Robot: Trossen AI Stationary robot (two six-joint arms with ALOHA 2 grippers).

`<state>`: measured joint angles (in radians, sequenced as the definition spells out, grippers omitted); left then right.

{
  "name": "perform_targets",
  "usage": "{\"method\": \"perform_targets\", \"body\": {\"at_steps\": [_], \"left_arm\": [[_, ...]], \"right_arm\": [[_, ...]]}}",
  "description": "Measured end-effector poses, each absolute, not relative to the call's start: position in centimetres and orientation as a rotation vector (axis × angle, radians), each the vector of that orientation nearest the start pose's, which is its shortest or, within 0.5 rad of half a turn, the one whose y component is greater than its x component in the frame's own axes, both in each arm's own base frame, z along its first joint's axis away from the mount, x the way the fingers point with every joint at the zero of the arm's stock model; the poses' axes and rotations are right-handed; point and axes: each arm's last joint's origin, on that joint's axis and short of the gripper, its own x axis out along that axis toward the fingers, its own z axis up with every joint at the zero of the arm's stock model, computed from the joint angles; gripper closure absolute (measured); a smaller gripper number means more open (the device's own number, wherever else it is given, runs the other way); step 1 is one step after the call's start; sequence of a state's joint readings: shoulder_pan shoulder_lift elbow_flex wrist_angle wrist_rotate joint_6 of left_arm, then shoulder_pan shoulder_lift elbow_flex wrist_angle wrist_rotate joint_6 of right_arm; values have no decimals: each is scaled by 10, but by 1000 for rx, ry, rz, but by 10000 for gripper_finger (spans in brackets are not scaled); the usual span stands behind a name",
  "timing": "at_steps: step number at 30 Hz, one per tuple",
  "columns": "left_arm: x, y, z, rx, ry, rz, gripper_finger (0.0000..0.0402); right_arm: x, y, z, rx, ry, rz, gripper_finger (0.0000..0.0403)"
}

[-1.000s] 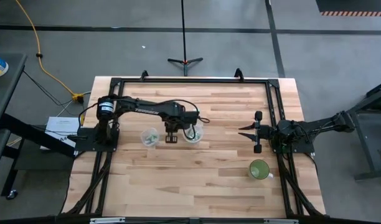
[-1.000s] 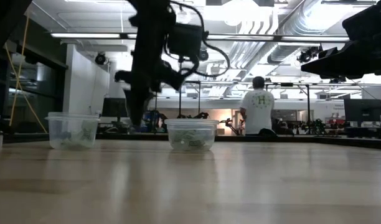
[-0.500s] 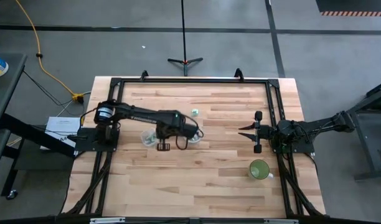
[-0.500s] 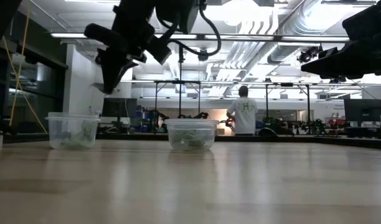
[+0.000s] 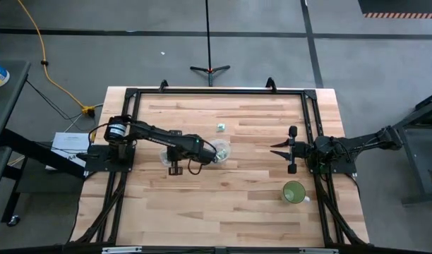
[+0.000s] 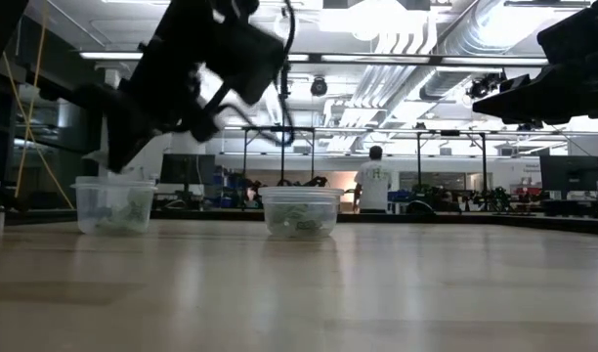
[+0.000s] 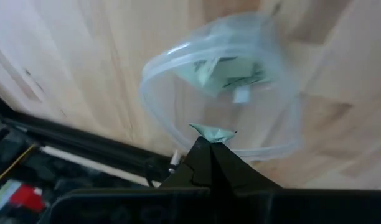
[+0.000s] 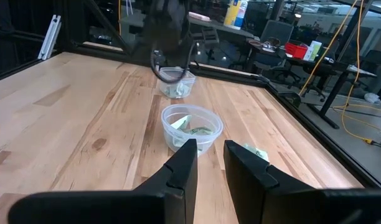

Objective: Pick and place Stevia / Truvia into bins
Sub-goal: Put the white stevia packet into the left transparent container

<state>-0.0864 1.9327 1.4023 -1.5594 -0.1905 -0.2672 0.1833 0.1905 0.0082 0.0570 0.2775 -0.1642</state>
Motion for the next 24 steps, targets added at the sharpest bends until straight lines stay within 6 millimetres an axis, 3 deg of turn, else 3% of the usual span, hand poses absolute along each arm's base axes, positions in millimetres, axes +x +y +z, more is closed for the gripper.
{"method": "perform_targets", "body": {"at_steps": [5, 11, 16, 24], "left_arm": [[300, -10, 182, 102, 2073, 363, 373], [302, -5, 181, 34, 2052, 354, 294], [302, -4, 181, 64, 2061, 340, 251], [323, 12, 220, 84, 1843, 338, 213]], "right_arm": [[107, 12, 157, -192, 124, -86, 331], [107, 12, 157, -192, 122, -86, 331], [107, 12, 157, -192, 123, -86, 331], [107, 12, 157, -191, 119, -89, 331]]}}
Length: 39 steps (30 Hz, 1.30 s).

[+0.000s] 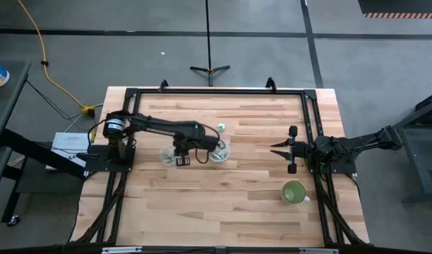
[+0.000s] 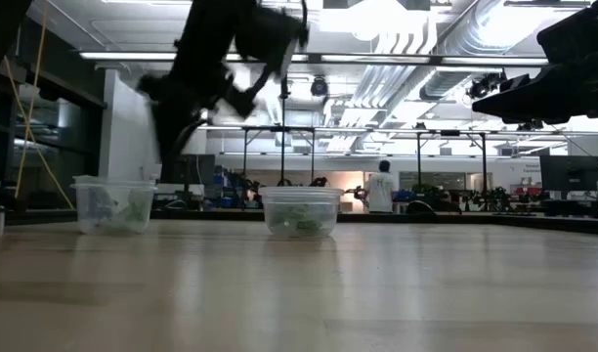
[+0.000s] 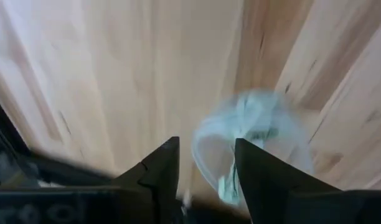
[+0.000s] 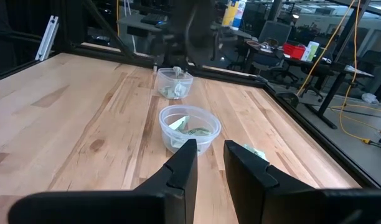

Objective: Pick and place Stevia / Truvia into bins
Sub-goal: Put the white stevia packet into the left transparent container

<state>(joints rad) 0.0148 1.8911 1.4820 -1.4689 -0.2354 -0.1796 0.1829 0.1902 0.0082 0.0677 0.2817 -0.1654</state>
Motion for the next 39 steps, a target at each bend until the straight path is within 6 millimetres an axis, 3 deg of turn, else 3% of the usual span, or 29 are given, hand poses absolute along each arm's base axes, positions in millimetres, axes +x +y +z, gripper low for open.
{"method": "perform_targets", "body": {"at_steps": [6, 10, 13, 18, 20, 22, 30, 39], "left_arm": [[350, 30, 254, 123, 1387, 212, 207], [369, 52, 266, 142, 1127, 112, 212], [379, 77, 264, 123, 1022, 154, 217], [380, 131, 241, -125, 1017, 254, 223], [376, 145, 229, -236, 1041, 217, 224], [377, 154, 217, -237, 1062, 147, 224], [394, 152, 185, -76, 1076, 19, 219], [398, 151, 178, -27, 1091, 51, 147]], "right_arm": [[107, 12, 157, -193, 125, -87, 331], [108, 12, 156, -195, 134, -86, 331], [108, 12, 156, -195, 133, -87, 331], [108, 12, 156, -194, 132, -88, 331], [108, 12, 156, -194, 132, -88, 331], [108, 12, 156, -194, 132, -88, 331], [108, 12, 156, -195, 133, -88, 331], [108, 12, 156, -195, 134, -88, 331]]}}
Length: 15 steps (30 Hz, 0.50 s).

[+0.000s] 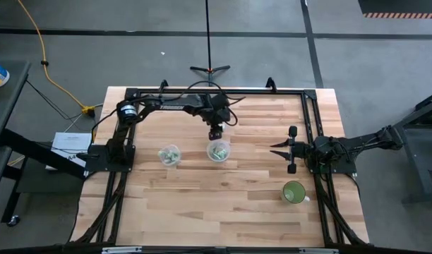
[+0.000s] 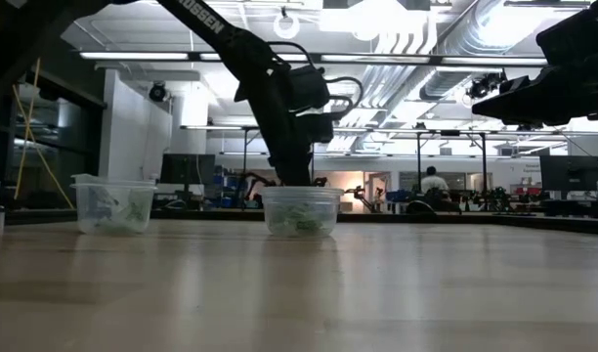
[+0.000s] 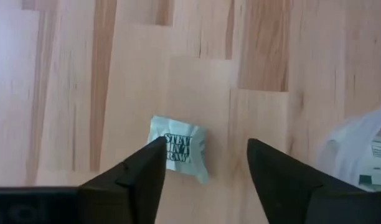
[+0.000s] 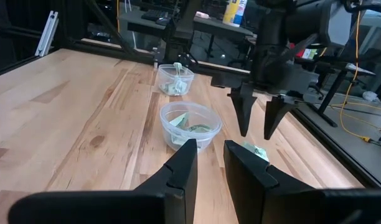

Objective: Pick and place Stevia / Truvia into bins
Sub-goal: Put the white stevia packet into the left transparent container

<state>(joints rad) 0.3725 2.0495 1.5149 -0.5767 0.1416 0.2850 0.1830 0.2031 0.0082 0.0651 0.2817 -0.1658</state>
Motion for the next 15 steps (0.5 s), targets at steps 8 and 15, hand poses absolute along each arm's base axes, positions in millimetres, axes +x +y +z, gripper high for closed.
{"method": "perform_targets", "body": {"at_steps": [8, 15], "left_arm": [[400, 150, 173, -46, 1096, 24, 119], [404, 153, 151, -49, 1135, 26, 146]], "right_arm": [[108, 12, 156, -196, 135, -88, 331], [108, 12, 156, -196, 136, -87, 331]]}}
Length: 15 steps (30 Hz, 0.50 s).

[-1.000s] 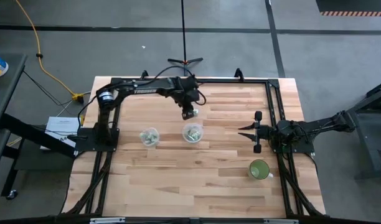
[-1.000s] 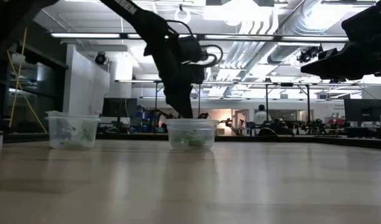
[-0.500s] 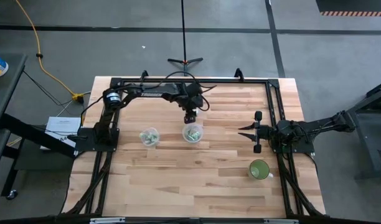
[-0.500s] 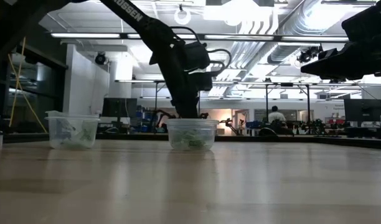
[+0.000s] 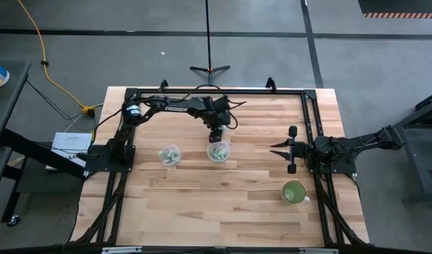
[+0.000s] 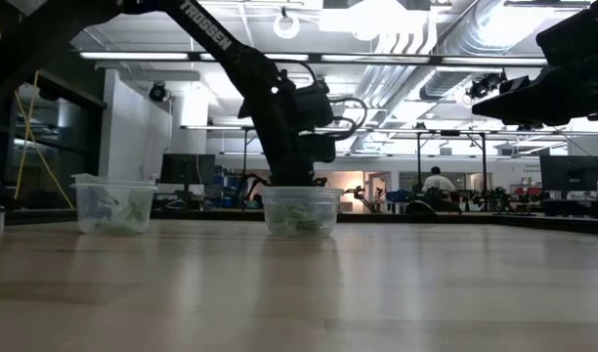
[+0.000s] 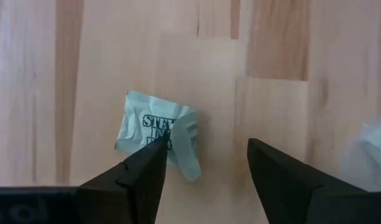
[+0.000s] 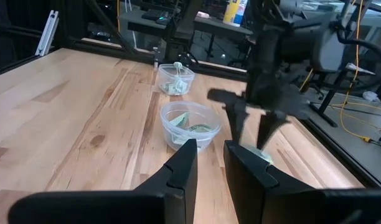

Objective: Pick and place Stevia / Truvia into bins
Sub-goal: Put the white stevia packet into the left transparent container

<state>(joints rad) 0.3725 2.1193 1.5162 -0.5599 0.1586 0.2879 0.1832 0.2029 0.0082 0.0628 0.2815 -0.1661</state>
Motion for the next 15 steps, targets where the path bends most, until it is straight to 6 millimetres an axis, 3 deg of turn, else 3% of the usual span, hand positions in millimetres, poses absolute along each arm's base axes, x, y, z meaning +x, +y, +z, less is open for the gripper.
{"method": "perform_targets", "body": {"at_steps": [8, 15], "left_arm": [[403, 154, 146, 8, 1171, 26, 185], [404, 155, 150, 71, 1182, 12, 300]], "right_arm": [[108, 12, 155, -199, 146, -89, 331], [108, 12, 155, -199, 146, -91, 331]]}}
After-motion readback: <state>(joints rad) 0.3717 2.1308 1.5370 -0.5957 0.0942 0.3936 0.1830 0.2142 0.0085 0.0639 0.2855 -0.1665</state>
